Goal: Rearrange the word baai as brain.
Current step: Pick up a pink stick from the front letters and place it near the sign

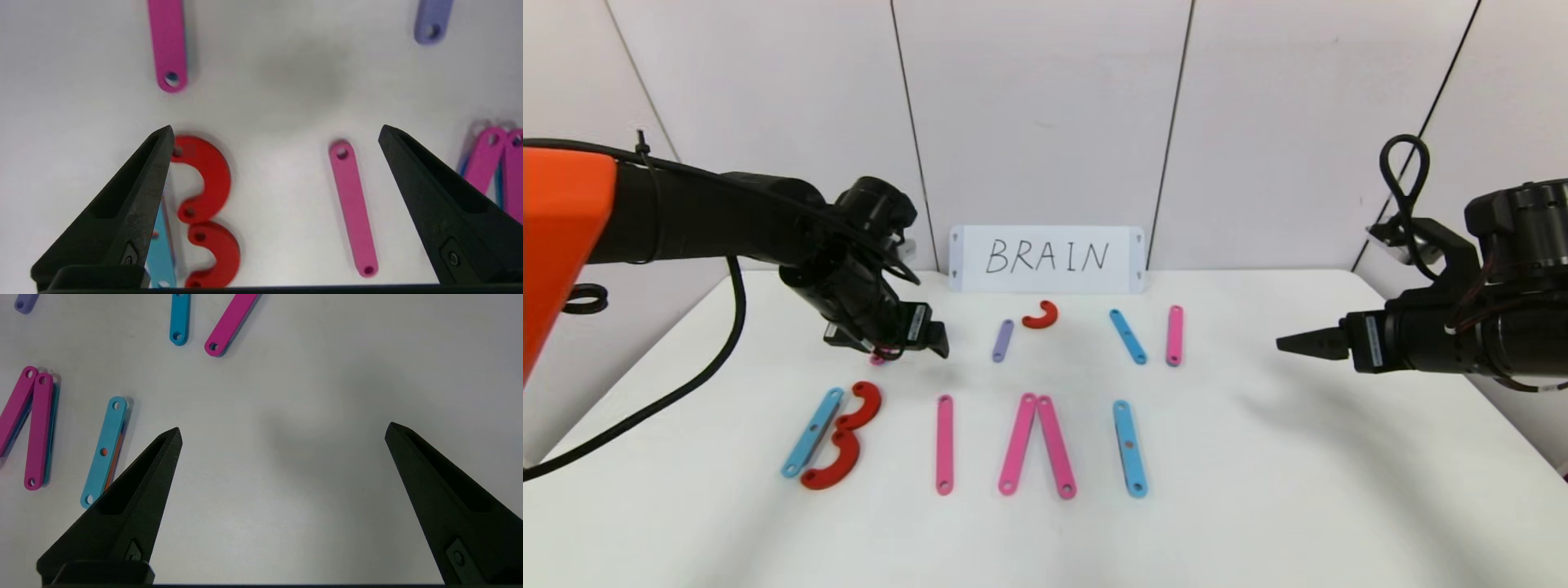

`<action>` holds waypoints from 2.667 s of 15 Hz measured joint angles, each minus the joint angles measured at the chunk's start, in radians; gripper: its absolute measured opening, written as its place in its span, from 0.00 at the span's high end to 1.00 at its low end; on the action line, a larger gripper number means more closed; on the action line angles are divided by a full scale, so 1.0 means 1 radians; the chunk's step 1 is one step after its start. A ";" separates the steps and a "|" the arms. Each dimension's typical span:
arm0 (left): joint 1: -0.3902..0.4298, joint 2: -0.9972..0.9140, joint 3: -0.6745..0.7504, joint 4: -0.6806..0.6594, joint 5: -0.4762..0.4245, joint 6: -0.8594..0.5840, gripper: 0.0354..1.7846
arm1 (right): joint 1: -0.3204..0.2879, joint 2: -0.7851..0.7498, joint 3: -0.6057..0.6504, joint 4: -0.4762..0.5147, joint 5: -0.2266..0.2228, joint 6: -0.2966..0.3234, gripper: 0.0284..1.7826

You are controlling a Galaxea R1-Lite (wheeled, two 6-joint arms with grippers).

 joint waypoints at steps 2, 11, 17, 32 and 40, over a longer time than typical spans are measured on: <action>-0.047 -0.047 0.093 0.002 0.017 -0.037 0.02 | 0.000 0.001 0.001 0.000 0.000 0.002 0.02; -0.177 -0.092 0.310 -0.051 0.095 -0.225 0.02 | 0.000 0.010 0.002 0.000 -0.002 0.003 0.02; -0.201 -0.108 0.451 -0.296 0.122 -0.224 0.02 | 0.000 0.011 0.003 0.000 0.000 0.003 0.02; -0.218 -0.070 0.505 -0.375 0.149 -0.240 0.54 | 0.000 0.011 0.004 0.000 0.001 0.003 0.02; -0.220 -0.071 0.498 -0.371 0.146 -0.234 0.86 | 0.000 0.011 0.008 0.000 0.002 0.003 0.02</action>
